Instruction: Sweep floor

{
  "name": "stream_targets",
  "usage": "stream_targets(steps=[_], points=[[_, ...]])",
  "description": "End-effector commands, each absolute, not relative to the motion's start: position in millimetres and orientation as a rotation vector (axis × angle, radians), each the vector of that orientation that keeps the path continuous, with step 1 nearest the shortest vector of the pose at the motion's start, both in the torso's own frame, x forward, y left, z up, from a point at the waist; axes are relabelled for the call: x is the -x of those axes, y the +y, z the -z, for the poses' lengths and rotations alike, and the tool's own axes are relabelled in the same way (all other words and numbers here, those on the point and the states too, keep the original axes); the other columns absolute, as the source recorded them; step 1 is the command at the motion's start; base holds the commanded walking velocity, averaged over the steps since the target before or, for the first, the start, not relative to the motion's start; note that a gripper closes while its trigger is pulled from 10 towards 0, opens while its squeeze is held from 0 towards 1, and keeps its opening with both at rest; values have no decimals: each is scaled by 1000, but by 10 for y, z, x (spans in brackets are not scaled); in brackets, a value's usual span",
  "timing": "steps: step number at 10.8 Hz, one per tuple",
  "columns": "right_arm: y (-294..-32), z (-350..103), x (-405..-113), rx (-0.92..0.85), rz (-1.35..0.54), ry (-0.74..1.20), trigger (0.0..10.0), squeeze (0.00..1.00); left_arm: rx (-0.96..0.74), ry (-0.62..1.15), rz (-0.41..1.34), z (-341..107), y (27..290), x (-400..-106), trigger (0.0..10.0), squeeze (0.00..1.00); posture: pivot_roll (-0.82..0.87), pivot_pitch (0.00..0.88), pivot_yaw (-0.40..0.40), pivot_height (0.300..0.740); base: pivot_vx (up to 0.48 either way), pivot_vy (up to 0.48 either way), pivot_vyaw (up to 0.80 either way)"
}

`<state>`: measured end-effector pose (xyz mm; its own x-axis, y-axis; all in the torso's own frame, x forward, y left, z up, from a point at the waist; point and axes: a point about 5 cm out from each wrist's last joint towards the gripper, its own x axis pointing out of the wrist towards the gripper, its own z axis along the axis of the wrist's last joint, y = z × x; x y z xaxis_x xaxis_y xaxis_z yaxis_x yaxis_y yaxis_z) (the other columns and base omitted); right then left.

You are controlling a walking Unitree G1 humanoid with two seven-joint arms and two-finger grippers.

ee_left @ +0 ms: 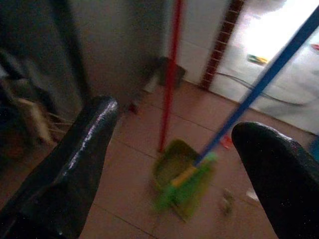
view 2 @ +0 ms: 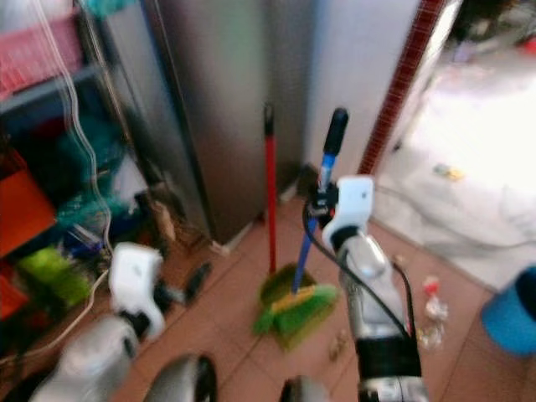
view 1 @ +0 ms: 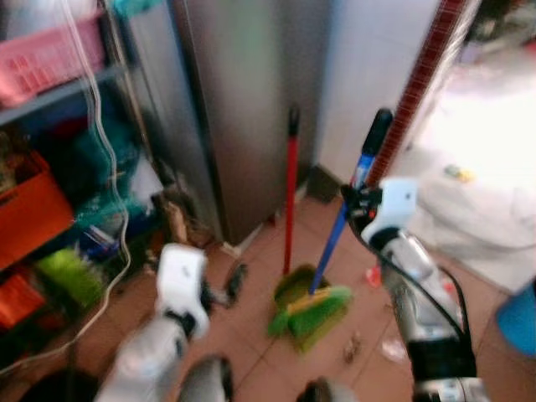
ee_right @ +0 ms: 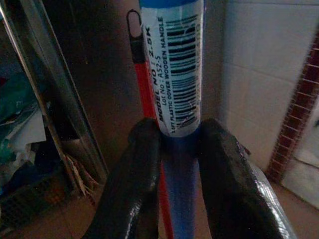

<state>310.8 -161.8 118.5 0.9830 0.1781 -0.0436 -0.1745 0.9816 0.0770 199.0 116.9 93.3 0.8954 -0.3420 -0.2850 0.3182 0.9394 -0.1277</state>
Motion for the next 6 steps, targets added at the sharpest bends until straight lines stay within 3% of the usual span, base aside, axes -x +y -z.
stream_targets(steps=[1,3,6], points=[[-1593,-1227,-3126,-82,-191,36,0,0,58,288,333,-982,1211,-2027,10000,0,25,69,9,740,-292,0,0],[-1587,-1227,-3130,-81,-196,37,0,0,58,290,332,-981,1212,-2027,10000,0,25,69,9,740,-287,0,0],[-1472,-1232,-3135,-86,-326,44,0,0,95,281,382,-999,1189,-2042,10000,0,23,71,8,740,0,0,0]])
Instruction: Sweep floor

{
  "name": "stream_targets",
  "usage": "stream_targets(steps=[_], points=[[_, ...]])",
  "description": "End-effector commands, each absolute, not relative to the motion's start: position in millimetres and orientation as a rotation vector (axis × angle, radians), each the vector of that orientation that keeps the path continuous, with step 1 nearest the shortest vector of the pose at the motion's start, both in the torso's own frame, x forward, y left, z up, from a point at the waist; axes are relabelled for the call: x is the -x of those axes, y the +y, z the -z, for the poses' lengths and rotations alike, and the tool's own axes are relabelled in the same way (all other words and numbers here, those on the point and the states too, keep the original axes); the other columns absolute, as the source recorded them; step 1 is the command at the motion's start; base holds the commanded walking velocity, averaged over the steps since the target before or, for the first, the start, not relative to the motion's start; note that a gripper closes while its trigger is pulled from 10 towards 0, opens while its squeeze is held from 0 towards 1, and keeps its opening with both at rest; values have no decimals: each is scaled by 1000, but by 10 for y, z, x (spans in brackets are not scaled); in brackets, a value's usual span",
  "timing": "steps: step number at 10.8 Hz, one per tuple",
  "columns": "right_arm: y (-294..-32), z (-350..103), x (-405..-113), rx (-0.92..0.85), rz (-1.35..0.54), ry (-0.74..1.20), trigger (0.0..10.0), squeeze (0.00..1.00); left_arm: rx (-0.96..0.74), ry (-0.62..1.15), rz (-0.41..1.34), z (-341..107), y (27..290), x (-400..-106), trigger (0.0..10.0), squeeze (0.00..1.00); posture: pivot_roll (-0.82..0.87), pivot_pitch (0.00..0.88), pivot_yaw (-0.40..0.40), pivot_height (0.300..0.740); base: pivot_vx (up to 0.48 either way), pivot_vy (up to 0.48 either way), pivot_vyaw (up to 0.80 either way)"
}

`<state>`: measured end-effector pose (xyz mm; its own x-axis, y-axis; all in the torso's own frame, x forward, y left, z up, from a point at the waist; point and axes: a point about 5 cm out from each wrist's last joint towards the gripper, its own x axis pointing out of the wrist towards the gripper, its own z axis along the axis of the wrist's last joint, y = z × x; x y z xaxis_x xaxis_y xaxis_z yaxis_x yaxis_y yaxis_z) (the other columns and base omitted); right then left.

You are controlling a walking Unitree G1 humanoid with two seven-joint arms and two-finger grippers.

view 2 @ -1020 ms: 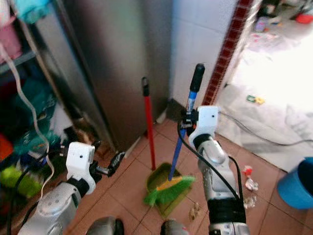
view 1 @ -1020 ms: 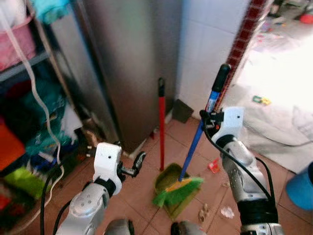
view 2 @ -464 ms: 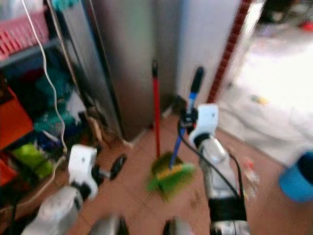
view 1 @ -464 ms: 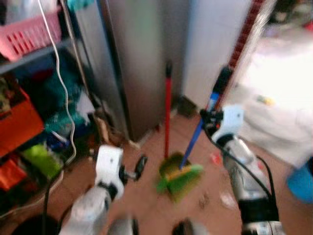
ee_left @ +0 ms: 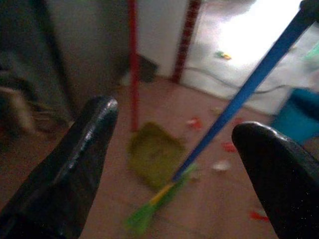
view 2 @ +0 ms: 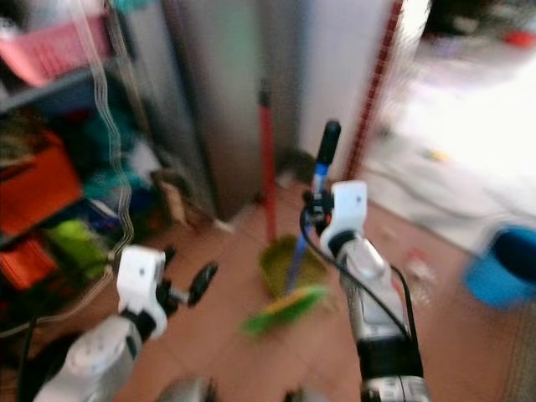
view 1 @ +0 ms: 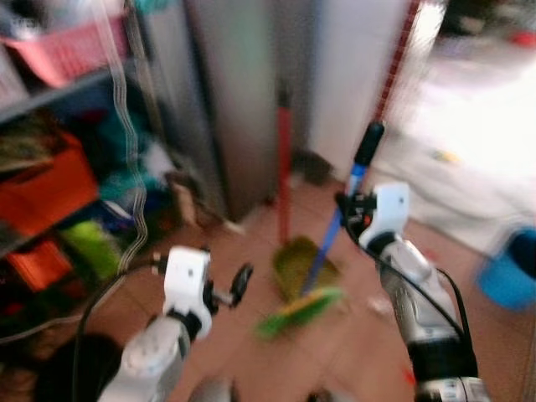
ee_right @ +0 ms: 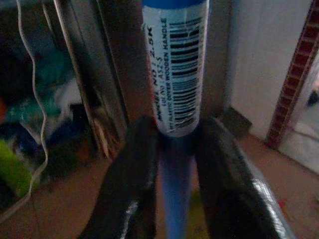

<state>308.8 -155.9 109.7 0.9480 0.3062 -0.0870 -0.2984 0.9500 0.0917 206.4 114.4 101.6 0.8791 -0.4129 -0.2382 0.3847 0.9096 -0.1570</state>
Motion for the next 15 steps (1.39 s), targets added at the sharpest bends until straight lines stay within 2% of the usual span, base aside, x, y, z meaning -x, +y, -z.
stream_targets(steps=[1,4,6,7,11,15], points=[[-1390,-1303,-3148,-87,-443,21,0,0,132,253,489,-1081,1165,-2071,10000,0,24,72,7,740,0,0,0],[-1320,-1568,-3238,-87,-692,-55,0,0,129,275,723,-1124,1113,-2107,10000,0,26,64,8,740,0,0,0],[-1308,-1707,-3175,-86,-857,-92,0,0,147,298,831,-1146,1090,-2078,10000,0,21,61,13,740,0,0,0],[-1323,-1773,-3124,-112,-966,-98,0,0,152,302,838,-1153,1114,-2107,10000,0,18,59,15,740,0,0,0],[-1270,-1725,-2920,-161,-1173,-45,0,0,131,262,790,-1202,1248,-2283,10000,0,18,55,12,740,0,0,0],[-1251,-1788,-2808,-228,-1288,-22,0,0,130,291,849,-1144,1216,-2268,10000,0,13,53,10,740,0,0,0]])
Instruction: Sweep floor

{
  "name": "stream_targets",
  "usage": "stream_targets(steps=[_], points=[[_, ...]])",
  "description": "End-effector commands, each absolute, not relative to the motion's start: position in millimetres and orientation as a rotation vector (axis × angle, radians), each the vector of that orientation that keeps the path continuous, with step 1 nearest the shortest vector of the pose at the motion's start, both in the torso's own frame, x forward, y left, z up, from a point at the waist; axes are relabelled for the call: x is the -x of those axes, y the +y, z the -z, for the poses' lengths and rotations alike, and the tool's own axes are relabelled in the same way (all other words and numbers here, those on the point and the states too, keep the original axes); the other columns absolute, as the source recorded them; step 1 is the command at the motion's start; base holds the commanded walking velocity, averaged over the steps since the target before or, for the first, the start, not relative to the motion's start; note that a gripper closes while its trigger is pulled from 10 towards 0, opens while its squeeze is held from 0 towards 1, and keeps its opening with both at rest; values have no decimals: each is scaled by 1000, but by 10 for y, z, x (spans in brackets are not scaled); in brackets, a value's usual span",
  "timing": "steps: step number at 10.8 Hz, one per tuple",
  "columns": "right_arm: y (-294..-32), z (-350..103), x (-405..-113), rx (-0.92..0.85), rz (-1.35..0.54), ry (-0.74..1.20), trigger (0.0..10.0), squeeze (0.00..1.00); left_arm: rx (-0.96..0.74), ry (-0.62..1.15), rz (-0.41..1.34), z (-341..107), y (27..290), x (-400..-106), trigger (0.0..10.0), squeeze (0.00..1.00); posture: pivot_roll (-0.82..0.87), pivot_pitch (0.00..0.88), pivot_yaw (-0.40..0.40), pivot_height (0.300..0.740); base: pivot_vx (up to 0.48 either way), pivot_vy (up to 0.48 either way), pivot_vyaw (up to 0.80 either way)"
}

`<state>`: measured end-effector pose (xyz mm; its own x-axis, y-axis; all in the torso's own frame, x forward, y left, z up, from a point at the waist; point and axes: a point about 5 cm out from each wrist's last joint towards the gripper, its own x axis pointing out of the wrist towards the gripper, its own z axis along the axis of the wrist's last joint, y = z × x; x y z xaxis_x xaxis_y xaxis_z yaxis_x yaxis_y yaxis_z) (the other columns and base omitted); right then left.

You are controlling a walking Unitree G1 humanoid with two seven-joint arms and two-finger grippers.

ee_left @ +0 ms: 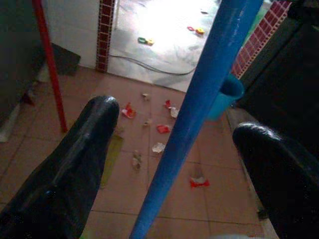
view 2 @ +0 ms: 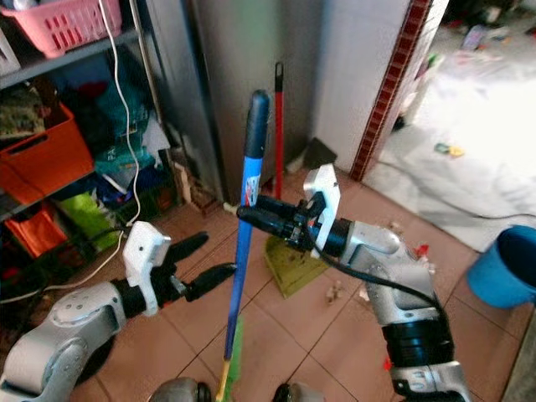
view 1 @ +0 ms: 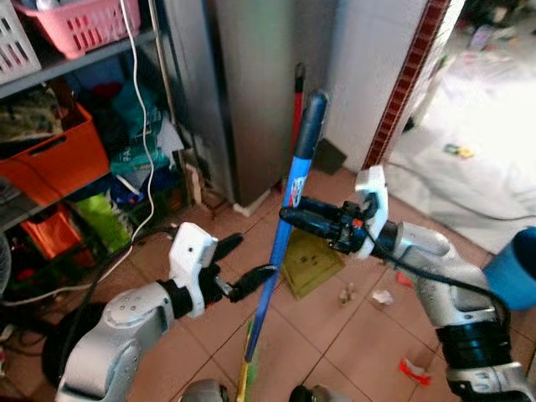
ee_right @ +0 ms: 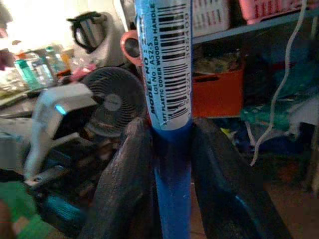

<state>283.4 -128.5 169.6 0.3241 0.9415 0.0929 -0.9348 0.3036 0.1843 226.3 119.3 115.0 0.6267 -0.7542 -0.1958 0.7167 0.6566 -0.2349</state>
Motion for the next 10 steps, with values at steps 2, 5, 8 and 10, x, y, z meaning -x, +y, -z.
stream_targets(steps=[2,5,8,10], points=[[-1216,-1828,-2712,-296,-1359,-6,0,0,173,308,897,-1120,1133,-2210,10000,0,10,54,11,740,0,0,0],[-1158,-1875,-2582,-371,-1451,22,0,0,188,314,924,-1102,1097,-2188,10000,0,8,54,10,740,0,0,0],[-1118,-1913,-2511,-422,-1514,39,0,0,295,337,1052,-1141,962,-2100,5961,0,5,53,8,740,0,0,0],[-1096,-1918,-2475,-445,-1530,49,0,0,329,351,1105,-1153,899,-2061,0,0,3,53,8,740,0,0,0]])
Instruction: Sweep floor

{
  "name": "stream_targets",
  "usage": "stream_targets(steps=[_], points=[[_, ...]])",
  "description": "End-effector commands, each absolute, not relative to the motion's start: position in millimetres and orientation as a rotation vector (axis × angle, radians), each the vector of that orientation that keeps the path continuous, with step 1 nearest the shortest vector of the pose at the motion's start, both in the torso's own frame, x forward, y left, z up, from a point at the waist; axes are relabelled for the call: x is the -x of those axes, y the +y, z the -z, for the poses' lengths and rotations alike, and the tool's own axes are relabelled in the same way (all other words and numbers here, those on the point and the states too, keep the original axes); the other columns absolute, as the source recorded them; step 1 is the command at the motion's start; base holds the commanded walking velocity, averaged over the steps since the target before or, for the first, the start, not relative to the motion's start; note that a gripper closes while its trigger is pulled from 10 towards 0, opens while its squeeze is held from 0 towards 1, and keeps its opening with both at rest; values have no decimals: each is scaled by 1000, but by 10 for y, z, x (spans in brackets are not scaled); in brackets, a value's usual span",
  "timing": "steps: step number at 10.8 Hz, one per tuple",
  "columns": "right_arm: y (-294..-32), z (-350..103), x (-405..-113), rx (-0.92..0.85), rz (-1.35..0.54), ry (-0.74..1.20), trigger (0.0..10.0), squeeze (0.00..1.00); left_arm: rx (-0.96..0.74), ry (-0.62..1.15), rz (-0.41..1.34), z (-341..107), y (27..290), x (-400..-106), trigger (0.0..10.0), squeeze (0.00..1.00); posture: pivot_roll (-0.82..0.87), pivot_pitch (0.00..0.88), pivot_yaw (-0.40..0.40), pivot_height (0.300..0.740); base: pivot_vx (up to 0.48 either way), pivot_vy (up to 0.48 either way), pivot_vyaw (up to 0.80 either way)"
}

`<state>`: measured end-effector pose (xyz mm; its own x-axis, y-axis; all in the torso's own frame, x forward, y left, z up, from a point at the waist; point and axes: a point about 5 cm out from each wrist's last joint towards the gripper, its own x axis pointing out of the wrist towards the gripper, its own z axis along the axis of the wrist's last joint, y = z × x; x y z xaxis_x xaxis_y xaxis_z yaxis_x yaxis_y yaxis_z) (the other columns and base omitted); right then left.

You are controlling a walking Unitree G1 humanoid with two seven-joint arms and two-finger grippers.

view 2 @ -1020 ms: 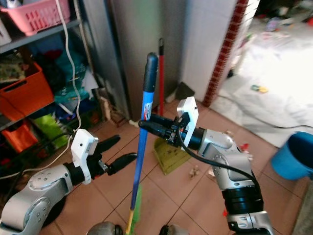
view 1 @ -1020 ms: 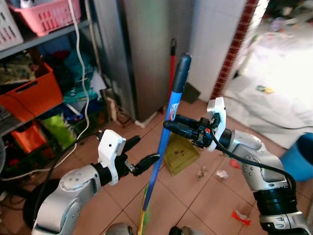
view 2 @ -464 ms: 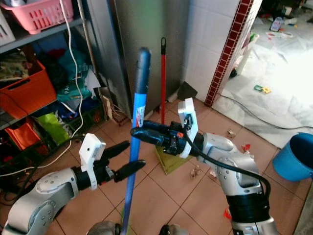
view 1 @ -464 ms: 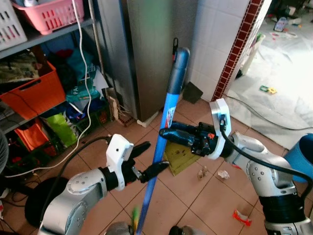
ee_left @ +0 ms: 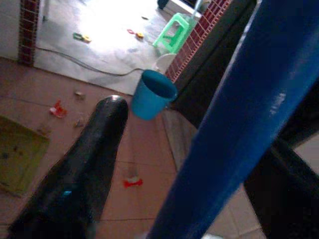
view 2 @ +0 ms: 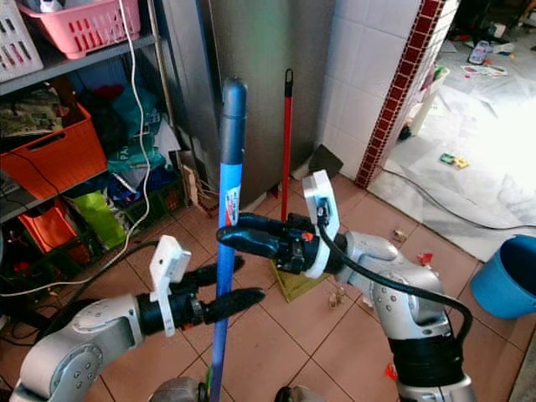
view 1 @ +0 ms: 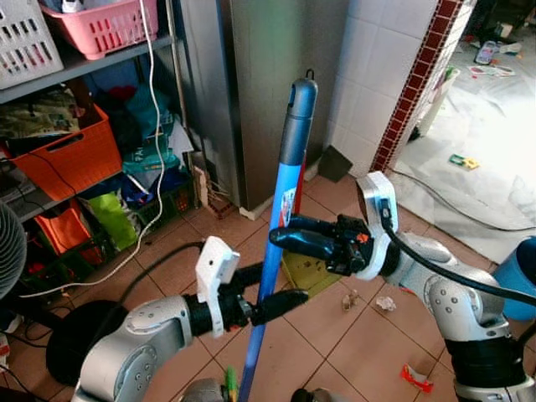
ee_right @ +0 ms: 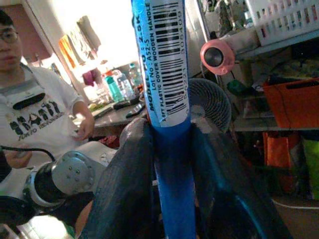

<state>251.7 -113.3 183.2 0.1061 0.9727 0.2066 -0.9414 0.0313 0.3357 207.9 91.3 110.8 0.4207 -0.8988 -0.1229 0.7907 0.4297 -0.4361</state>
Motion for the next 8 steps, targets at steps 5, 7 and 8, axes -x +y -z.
stream_targets(steps=[5,7,8], points=[[-1089,-1874,-2464,-455,-1534,78,0,0,237,365,1128,-1197,972,-2047,0,0,12,53,3,740,0,0,0],[-1066,-1845,-2454,-450,-1535,87,0,0,183,368,1113,-1181,1014,-2061,0,0,14,53,2,740,0,0,0],[-1066,-1833,-2459,-445,-1531,91,0,0,173,355,1082,-1171,1032,-2094,0,0,16,52,1,740,0,0,0]])
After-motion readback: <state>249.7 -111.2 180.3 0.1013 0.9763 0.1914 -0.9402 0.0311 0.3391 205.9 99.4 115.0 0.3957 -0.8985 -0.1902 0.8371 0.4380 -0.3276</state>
